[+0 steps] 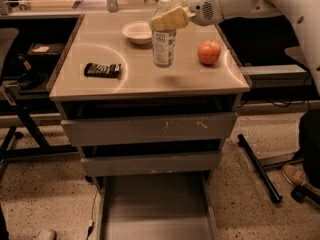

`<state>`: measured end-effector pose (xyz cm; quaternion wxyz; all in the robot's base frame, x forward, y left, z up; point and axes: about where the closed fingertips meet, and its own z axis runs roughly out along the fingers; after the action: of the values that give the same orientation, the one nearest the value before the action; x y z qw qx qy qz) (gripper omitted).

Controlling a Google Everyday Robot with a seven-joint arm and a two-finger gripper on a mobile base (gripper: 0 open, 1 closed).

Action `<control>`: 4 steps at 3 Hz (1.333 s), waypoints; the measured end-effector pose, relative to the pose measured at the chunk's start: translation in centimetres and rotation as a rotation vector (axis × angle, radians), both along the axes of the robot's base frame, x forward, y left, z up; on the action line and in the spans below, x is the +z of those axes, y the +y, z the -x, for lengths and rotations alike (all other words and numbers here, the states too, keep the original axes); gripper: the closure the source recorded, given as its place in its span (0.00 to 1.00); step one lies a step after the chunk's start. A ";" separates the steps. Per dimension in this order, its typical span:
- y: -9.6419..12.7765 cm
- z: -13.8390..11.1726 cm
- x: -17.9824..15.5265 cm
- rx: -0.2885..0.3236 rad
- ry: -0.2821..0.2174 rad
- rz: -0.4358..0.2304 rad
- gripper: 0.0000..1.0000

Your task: Pick blue plastic bottle from bottom drawer and place on counter

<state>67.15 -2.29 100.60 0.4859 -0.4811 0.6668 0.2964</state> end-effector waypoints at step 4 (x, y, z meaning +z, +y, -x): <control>2.6 -5.0 -4.4 0.064 0.240 0.007 1.00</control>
Offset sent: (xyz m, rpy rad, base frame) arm 0.0469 0.0267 -0.0115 0.0370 0.2168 0.0956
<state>72.18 0.34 96.24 0.3912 -0.4648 0.7056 0.3647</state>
